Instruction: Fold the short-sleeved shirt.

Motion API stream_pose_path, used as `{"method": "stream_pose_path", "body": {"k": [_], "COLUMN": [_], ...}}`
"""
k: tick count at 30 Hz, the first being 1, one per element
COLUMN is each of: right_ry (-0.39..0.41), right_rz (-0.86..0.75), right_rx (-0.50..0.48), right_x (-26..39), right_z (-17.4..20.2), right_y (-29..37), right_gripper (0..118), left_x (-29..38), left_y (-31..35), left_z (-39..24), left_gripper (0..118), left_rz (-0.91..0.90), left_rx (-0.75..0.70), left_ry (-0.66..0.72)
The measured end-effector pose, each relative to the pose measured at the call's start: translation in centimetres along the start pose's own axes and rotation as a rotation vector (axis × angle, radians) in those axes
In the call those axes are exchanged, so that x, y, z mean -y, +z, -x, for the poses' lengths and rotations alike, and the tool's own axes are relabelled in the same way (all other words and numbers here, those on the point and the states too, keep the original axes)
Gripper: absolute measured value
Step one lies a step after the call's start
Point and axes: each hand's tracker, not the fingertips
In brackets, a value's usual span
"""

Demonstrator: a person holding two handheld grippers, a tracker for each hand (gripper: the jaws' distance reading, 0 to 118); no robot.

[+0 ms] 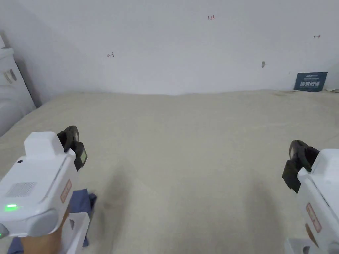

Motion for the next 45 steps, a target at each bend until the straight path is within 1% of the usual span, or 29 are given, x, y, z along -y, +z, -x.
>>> {"method": "stream_pose_path", "body": {"k": [4, 6, 9, 12, 15, 18, 22, 45], "right_ry": [0.012, 0.009, 0.013, 0.013, 0.016, 0.007, 0.015, 0.035], "right_rz": [-0.017, -0.025, -0.031, -0.028, -0.025, -0.024, -0.023, -0.031], "right_rx": [0.007, 0.015, 0.031, 0.040, 0.047, 0.048, 0.044, 0.035], "right_x": [0.1, 0.3, 1.0, 1.5, 1.8, 1.9, 1.9, 1.8], "right_z": [0.3, 0.4, 0.3, 0.4, 0.4, 0.3, 0.3, 0.6], "right_y": [0.3, 0.4, 0.3, 0.5, 0.8, 0.8, 0.9, 1.3], "right_gripper": [0, 0, 0, 0, 0, 0, 0, 0], "left_x": [1.3, 2.2, 3.8, 4.9, 5.3, 5.4, 5.2, 5.3], "left_y": [1.1, 1.7, 1.4, 1.1, 1.4, 1.4, 1.5, 1.6], "left_z": [-3.8, -5.4, -7.0, -8.6, -9.4, -9.7, -9.8, -10.1], "left_gripper": [0, 0, 0, 0, 0, 0, 0, 0], "left_rz": [-0.047, -0.071, -0.068, -0.045, -0.049, -0.044, -0.046, -0.046], "left_rx": [0.043, 0.072, 0.108, 0.110, 0.124, 0.133, 0.144, 0.126], "left_ry": [-0.015, -0.044, -0.050, -0.094, -0.084, -0.070, -0.071, -0.066]}}
